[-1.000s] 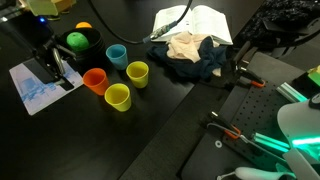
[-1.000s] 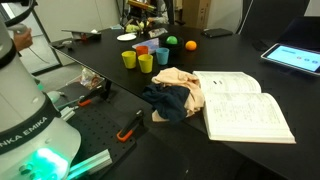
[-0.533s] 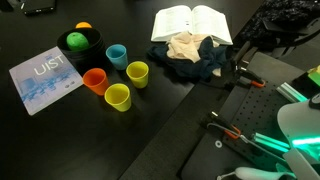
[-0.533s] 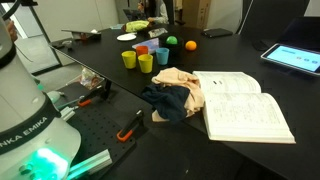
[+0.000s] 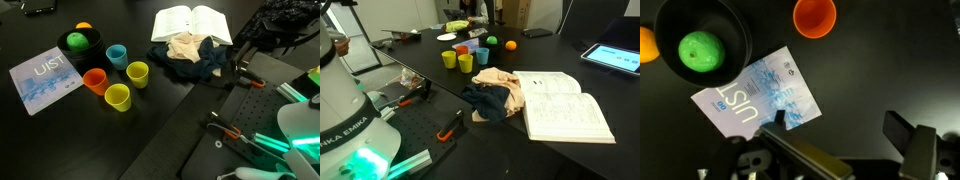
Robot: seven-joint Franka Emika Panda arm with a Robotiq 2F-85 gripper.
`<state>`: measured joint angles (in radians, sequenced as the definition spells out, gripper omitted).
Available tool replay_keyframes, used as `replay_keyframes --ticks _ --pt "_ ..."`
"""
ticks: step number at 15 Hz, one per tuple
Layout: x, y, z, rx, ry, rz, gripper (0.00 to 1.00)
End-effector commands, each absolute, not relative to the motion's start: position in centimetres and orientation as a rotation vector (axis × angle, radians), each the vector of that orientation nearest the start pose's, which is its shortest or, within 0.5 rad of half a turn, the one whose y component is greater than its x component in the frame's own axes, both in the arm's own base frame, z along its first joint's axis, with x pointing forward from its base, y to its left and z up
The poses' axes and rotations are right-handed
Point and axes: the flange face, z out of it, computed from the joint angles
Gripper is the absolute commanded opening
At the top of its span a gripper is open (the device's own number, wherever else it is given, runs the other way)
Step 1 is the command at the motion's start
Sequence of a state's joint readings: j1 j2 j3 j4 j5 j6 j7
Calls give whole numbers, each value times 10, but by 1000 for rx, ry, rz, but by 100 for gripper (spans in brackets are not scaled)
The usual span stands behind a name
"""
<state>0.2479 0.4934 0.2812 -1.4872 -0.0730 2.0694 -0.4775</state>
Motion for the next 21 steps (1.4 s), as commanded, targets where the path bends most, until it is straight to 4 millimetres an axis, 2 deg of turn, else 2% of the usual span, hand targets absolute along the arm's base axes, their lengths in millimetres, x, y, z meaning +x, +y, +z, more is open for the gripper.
replay_keyframes --ticks 1,6,10,11,14,19,20,21 --pt "615 311 383 -2720 -1464 -98 100" --pt "605 298 332 -2728 -1439 89 100" --pt "597 291 304 -2717 -1418 234 100" --pt "600 295 304 -2713 -1438 189 100" --pt "599 293 295 -2709 -1432 229 100" --pt "599 293 295 -2709 -1432 233 100" --pt "604 291 304 -2730 -1404 250 100" --pt "607 289 302 -2723 -1386 312 100"
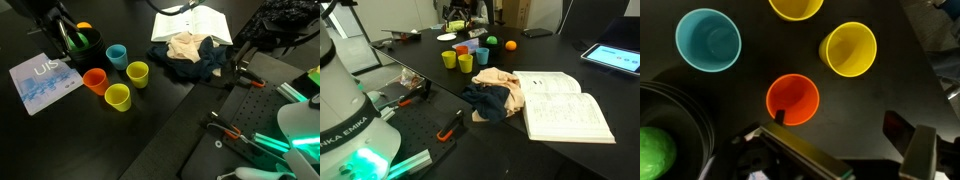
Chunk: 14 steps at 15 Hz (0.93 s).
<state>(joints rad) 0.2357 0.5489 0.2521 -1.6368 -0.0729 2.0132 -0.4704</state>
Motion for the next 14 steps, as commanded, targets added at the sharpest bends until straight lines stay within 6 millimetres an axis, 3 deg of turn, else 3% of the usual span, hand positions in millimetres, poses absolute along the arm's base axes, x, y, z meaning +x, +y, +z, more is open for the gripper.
replay_keyframes --ticks 1,5,9,11,14 --pt "611 285 293 -2713 -1347 391 100" --pt "613 271 236 -2655 -1272 628 100" --pt "615 277 176 -2599 -1291 682 100" --pt "618 281 158 -2585 -1295 692 100" --pt "626 284 151 -2589 -1298 688 100"
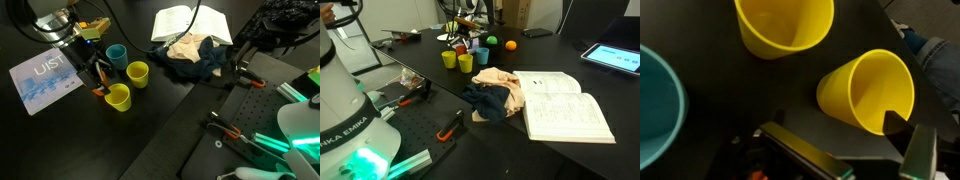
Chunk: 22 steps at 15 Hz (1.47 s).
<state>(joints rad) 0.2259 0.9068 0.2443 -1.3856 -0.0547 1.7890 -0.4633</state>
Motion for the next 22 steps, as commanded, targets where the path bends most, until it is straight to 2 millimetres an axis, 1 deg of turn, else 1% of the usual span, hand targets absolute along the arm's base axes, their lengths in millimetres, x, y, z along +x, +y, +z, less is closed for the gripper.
replay_keyframes --ticks 1,2,4,6,8,9,11,14,17,22 --pt "631 284 156 -2604 -1301 682 100" --pt "635 283 161 -2625 -1302 662 100" --pt "646 278 182 -2661 -1312 599 100" --pt "653 273 197 -2691 -1315 557 100" --pt "657 269 204 -2712 -1315 542 100" --pt "657 267 204 -2716 -1311 542 100" --pt "655 264 199 -2708 -1293 555 100" --pt "652 264 190 -2693 -1289 565 100" --pt "652 272 184 -2700 -1317 556 100" --pt "656 287 182 -2716 -1388 509 100"
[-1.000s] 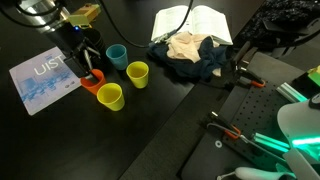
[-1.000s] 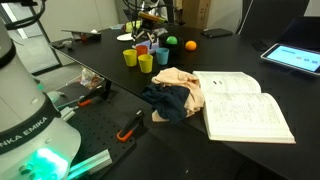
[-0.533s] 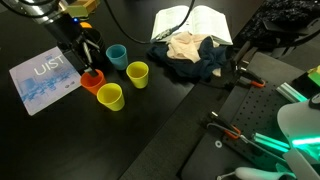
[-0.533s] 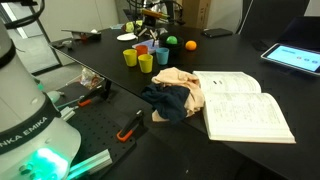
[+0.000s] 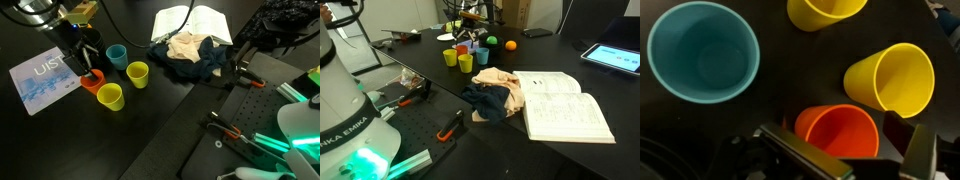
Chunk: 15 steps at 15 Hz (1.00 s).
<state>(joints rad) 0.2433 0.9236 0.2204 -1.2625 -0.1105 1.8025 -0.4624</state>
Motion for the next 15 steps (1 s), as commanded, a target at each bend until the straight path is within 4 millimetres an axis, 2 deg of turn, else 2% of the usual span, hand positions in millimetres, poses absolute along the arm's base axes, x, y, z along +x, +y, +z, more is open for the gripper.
replay_keyframes --ticks 1,8,9,10,11,15 --pt "656 288 181 -2719 -1394 499 100" --pt "661 287 164 -2744 -1398 413 100" --pt "662 286 162 -2740 -1393 413 75" --pt "662 285 160 -2743 -1388 412 74" --pt "662 284 158 -2743 -1384 418 68" --pt "662 281 157 -2751 -1376 426 35"
